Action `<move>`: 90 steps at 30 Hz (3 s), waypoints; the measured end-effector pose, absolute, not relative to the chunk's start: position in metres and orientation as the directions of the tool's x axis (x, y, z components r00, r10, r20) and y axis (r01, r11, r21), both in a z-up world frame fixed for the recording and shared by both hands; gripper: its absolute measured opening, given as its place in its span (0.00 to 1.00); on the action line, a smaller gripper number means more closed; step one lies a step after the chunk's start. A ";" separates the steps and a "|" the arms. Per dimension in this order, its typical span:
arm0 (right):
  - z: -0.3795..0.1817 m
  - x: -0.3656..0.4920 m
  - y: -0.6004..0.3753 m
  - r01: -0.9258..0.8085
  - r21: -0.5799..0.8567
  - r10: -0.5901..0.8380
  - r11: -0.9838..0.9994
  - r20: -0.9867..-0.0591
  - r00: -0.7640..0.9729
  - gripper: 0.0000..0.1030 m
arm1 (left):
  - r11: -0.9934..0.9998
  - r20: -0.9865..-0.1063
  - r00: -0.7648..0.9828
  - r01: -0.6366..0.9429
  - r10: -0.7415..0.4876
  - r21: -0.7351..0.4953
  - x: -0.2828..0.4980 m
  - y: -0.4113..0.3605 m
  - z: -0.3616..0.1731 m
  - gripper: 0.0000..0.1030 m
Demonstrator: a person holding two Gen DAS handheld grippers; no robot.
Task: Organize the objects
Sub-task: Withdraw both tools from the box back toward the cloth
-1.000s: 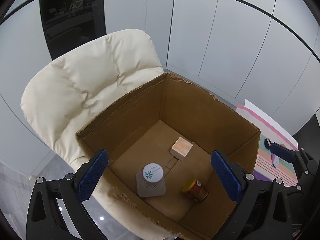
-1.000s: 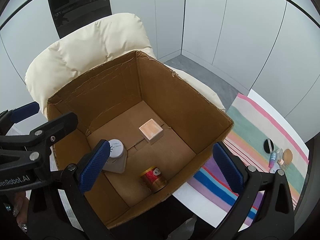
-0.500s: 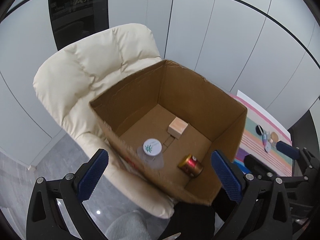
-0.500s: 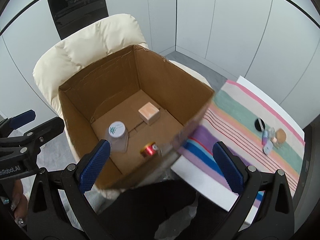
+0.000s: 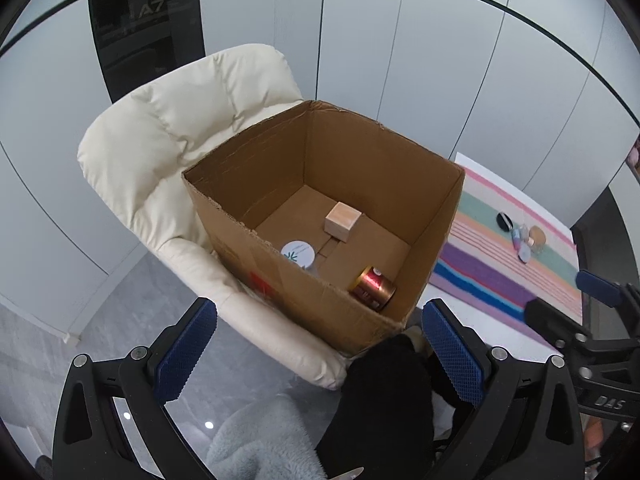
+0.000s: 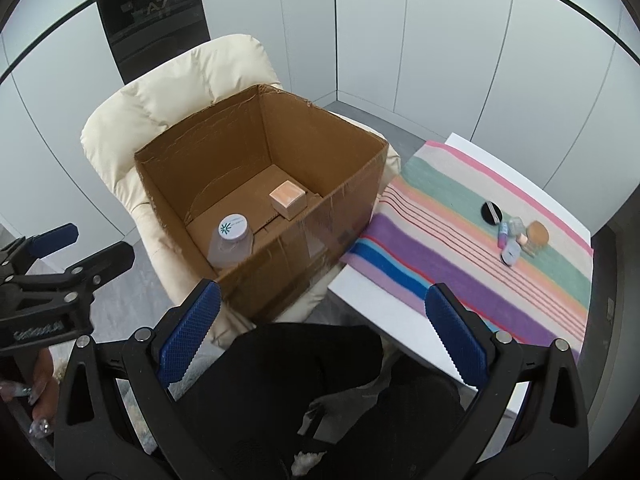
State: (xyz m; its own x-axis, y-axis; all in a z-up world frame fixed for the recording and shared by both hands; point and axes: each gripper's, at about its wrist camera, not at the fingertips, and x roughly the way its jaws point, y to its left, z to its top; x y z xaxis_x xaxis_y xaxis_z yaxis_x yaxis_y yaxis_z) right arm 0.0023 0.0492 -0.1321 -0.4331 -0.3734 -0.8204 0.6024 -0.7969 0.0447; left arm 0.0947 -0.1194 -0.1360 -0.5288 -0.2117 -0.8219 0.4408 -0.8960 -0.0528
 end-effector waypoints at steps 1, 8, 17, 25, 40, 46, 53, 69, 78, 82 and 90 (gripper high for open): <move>-0.132 0.004 0.053 0.599 0.051 -0.376 -0.799 -0.820 -0.431 1.00 | -0.897 -0.823 -0.527 0.439 -0.213 -0.049 0.096 -0.118 -0.136 1.00; -0.129 0.008 0.073 0.568 0.065 -0.371 -0.821 -0.817 -0.442 1.00 | -0.915 -0.822 -0.535 0.402 -0.197 -0.042 0.095 -0.104 -0.131 1.00; -0.128 0.008 0.092 0.534 0.074 -0.363 -0.842 -0.810 -0.460 1.00 | -0.934 -0.825 -0.538 0.355 -0.175 -0.034 0.085 -0.084 -0.130 1.00; -0.126 0.003 0.131 0.459 0.074 -0.323 -0.885 -0.809 -0.492 1.00 | -0.961 -0.826 -0.551 0.275 -0.123 -0.041 0.065 -0.050 -0.131 1.00; -0.137 -0.010 0.253 0.194 0.102 -0.191 -0.976 -0.830 -0.524 1.00 | -0.999 -0.848 -0.530 0.041 0.003 -0.029 0.016 0.049 -0.147 1.00; -0.147 -0.015 0.292 0.106 0.087 -0.131 -0.990 -0.839 -0.527 1.00 | -0.999 -0.855 -0.518 -0.023 0.032 -0.024 0.002 0.078 -0.155 1.00; -0.160 -0.021 0.320 0.062 0.074 -0.095 -0.995 -0.850 -0.517 1.00 | -0.998 -0.862 -0.504 -0.061 0.053 -0.025 -0.018 0.103 -0.165 1.00; -0.199 -0.078 0.340 0.042 0.057 -0.071 -0.997 -0.864 -0.498 1.00 | -0.993 -0.868 -0.491 -0.113 0.076 -0.023 -0.088 0.141 -0.196 1.00; -0.238 -0.150 0.337 0.071 0.029 -0.060 -0.997 -0.873 -0.484 1.00 | -0.995 -0.866 -0.497 -0.104 0.063 -0.013 -0.160 0.145 -0.227 1.00; -0.259 -0.190 0.339 0.075 0.034 -0.067 -0.997 -0.863 -0.501 1.00 | -0.994 -0.874 -0.480 -0.106 0.073 -0.025 -0.197 0.146 -0.251 1.00; -0.308 -0.269 0.341 0.046 0.058 -0.074 -0.997 -0.828 -0.555 1.00 | -0.989 -0.902 -0.407 -0.082 0.142 -0.119 -0.261 0.144 -0.310 1.00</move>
State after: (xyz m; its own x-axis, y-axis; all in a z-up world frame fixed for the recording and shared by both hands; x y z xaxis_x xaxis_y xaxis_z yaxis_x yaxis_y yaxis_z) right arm -0.2695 0.3411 -0.3077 -0.5551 -0.0741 -0.8284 0.0463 -0.9972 0.0582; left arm -0.2612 0.1439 -0.3105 -0.4070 0.1423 -0.9023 -0.0821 -0.9895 -0.1190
